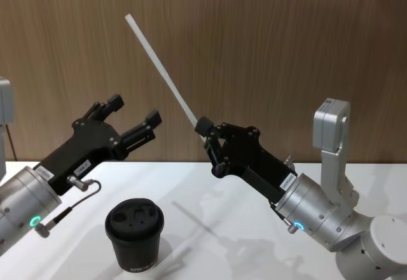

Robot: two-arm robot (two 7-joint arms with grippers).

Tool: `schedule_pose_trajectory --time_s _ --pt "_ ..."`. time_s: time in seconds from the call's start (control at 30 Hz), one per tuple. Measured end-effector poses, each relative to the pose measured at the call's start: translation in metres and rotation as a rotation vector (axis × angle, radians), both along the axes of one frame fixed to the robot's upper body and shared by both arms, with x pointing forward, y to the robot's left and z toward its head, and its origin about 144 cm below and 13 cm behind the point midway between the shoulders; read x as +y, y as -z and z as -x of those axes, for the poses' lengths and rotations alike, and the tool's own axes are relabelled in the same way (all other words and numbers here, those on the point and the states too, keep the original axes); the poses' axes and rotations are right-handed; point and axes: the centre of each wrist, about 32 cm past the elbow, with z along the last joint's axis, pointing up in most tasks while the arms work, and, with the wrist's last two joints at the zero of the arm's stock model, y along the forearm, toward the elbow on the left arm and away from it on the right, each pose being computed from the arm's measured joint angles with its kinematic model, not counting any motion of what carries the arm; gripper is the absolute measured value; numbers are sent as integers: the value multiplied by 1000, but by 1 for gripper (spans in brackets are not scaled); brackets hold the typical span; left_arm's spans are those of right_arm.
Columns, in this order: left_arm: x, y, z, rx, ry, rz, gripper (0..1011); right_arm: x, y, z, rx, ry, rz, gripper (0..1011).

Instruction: Pick up the straw with one hand, pass it to the other hand, and insert it into the cup.

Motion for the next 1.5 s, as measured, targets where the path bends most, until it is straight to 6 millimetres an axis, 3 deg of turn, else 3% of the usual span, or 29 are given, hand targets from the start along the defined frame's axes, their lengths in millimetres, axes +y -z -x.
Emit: schedule_pose_trajectory --time_s 0.83,1.5 --pt "-16 -1 -24 58 181 253 1003 0 0 0 0 0 0 0" --pt "-33 2 -41 104 243 339 1003 0 0 0 0 0 0 0"
